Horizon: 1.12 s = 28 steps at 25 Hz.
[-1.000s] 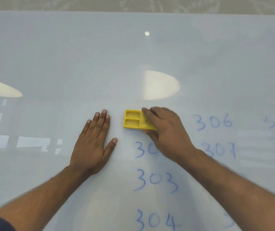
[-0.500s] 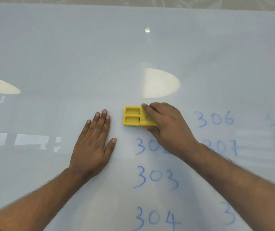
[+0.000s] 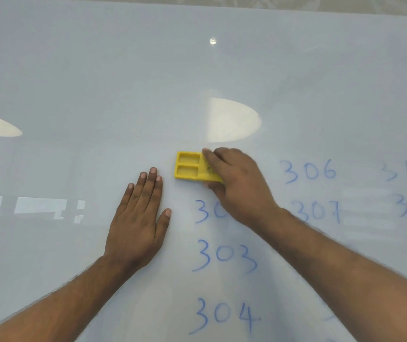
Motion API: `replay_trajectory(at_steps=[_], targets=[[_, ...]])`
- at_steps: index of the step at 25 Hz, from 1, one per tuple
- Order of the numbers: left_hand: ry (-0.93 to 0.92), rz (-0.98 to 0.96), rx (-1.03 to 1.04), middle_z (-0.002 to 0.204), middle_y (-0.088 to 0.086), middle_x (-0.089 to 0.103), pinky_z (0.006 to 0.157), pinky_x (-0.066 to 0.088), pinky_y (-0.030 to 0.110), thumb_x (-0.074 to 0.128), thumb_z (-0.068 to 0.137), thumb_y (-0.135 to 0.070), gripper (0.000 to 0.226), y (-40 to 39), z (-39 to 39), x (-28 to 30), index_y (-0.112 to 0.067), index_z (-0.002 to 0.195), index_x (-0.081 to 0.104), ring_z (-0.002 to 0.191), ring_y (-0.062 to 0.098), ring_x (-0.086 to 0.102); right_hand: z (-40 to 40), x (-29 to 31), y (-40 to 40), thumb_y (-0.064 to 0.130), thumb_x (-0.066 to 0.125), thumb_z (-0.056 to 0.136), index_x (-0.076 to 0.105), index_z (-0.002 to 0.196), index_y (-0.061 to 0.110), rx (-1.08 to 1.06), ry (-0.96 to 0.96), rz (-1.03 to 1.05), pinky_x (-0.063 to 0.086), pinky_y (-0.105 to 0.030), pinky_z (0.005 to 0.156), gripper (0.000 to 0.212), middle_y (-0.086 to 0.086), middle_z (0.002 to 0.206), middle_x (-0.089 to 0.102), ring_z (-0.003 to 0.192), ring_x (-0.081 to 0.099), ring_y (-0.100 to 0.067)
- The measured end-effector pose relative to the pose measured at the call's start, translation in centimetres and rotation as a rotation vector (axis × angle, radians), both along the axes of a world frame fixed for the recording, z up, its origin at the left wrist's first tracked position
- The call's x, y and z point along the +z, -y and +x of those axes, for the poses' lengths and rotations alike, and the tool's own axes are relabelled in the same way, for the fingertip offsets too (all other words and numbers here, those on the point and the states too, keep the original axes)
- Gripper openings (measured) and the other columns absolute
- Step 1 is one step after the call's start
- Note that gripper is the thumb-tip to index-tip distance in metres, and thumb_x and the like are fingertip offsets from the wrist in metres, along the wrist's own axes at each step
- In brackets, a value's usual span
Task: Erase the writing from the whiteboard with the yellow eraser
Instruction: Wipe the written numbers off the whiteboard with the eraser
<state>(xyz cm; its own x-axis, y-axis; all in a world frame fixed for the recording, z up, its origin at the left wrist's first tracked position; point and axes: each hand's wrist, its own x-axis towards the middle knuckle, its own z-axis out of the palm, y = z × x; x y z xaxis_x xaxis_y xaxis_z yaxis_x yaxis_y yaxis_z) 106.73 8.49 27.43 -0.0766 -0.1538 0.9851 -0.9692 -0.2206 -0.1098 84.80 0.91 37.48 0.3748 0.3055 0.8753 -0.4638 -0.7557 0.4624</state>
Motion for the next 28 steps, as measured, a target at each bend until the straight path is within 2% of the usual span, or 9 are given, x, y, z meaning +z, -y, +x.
replay_trajectory(at_steps=[3, 6, 12, 15, 20, 25, 28], targets=[[0.020, 0.011, 0.004, 0.170, 0.005, 0.011, 0.126, 0.010, 0.040, 0.029, 0.103, -0.039, 0.066, -0.1, 0.2, -0.1, -0.010, 0.160, 0.015, 0.157, 0.018, 0.008, -0.8, -3.4, 0.4, 0.026, 0.068, 0.086, 0.051, 0.136, 0.006, -0.023, -0.118, -0.041, 0.046, -0.042, 0.090, 0.057, -0.010, 0.118, 0.059, 0.103, 0.056, -0.032], [0.021, 0.009, 0.012, 0.170, 0.005, 0.010, 0.126, 0.010, 0.041, 0.028, 0.104, -0.039, 0.065, 0.0, 0.2, -0.1, -0.010, 0.160, 0.014, 0.157, 0.019, 0.007, -3.8, -4.0, 1.5, 0.031, 0.063, 0.089, 0.051, 0.137, 0.006, -0.079, -0.162, -0.078, 0.046, -0.042, 0.093, 0.055, -0.010, 0.120, 0.059, 0.105, 0.056, -0.032], [0.074, 0.004, -0.003, 0.169, 0.007, 0.015, 0.126, 0.015, 0.043, 0.028, 0.104, -0.029, 0.060, 0.1, -0.2, -0.9, -0.006, 0.159, 0.021, 0.156, 0.020, 0.012, -3.4, -2.1, 1.3, 0.028, 0.064, 0.083, 0.053, 0.135, 0.004, -0.054, 0.046, 0.052, 0.047, -0.043, 0.086, 0.058, -0.012, 0.115, 0.060, 0.099, 0.056, -0.034], [0.079, 0.015, -0.011, 0.169, 0.007, 0.015, 0.126, 0.015, 0.043, 0.029, 0.103, -0.029, 0.060, 0.0, -0.1, -1.2, -0.006, 0.159, 0.021, 0.156, 0.020, 0.012, -2.1, -4.7, 0.7, 0.028, 0.065, 0.085, 0.051, 0.136, 0.005, -0.040, -0.048, 0.025, 0.047, -0.044, 0.088, 0.058, -0.011, 0.117, 0.059, 0.100, 0.056, -0.034], [0.064, 0.028, 0.006, 0.169, 0.006, 0.013, 0.126, 0.014, 0.042, 0.027, 0.104, -0.032, 0.061, -0.1, -0.1, -1.7, -0.007, 0.159, 0.018, 0.157, 0.019, 0.010, -5.3, -7.2, 1.5, 0.031, 0.064, 0.089, 0.051, 0.137, 0.005, -0.123, -0.182, -0.070, 0.046, -0.041, 0.093, 0.056, -0.010, 0.120, 0.060, 0.106, 0.057, -0.033], [0.032, 0.028, 0.011, 0.170, 0.005, 0.011, 0.126, 0.013, 0.043, 0.027, 0.104, -0.033, 0.062, 0.1, -0.4, -2.0, -0.008, 0.160, 0.016, 0.157, 0.019, 0.008, -4.9, -4.7, 1.8, 0.032, 0.062, 0.088, 0.052, 0.136, 0.005, -0.073, 0.015, 0.042, 0.047, -0.043, 0.088, 0.056, -0.011, 0.117, 0.059, 0.102, 0.057, -0.033], [0.037, 0.031, 0.005, 0.170, 0.005, 0.011, 0.126, 0.014, 0.044, 0.028, 0.104, -0.034, 0.063, 0.0, -0.3, -2.2, -0.008, 0.160, 0.016, 0.157, 0.020, 0.009, -2.2, -5.6, 0.7, 0.029, 0.066, 0.085, 0.053, 0.135, 0.003, -0.018, 0.008, 0.059, 0.047, -0.043, 0.088, 0.058, -0.013, 0.117, 0.060, 0.100, 0.057, -0.034]])
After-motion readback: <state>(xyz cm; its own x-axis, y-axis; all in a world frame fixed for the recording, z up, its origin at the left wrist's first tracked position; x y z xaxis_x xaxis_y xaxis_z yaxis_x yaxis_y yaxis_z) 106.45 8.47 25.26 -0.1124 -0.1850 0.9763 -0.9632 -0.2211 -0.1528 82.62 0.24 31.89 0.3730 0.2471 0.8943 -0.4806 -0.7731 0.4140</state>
